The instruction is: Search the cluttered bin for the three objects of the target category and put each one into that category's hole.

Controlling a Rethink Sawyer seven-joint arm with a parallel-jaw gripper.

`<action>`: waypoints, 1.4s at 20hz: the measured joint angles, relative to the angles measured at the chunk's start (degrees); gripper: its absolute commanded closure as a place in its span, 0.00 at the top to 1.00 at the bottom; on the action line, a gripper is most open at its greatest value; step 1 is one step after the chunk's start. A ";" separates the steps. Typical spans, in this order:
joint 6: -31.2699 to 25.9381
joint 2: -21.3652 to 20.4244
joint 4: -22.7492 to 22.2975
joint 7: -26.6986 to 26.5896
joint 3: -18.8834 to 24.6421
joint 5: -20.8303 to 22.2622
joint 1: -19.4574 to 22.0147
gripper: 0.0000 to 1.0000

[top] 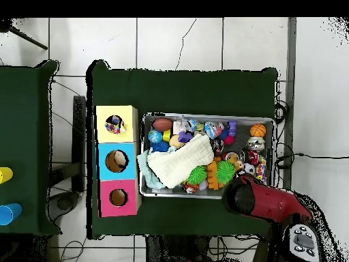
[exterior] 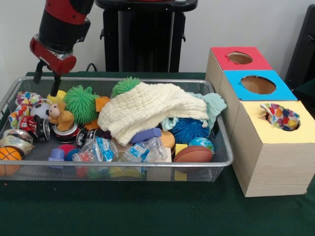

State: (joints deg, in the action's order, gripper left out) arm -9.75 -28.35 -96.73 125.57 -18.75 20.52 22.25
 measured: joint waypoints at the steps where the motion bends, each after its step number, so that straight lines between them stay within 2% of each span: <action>1: 0.48 0.61 0.00 0.00 -0.12 0.00 0.02 1.00; 8: 1.51 4.09 0.02 0.00 -0.34 -0.02 0.51 1.00; 28: 4.94 5.82 0.05 0.00 -0.41 -0.05 4.47 1.00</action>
State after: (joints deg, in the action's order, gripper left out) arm -4.82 -22.54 -96.68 125.57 -19.16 20.47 26.72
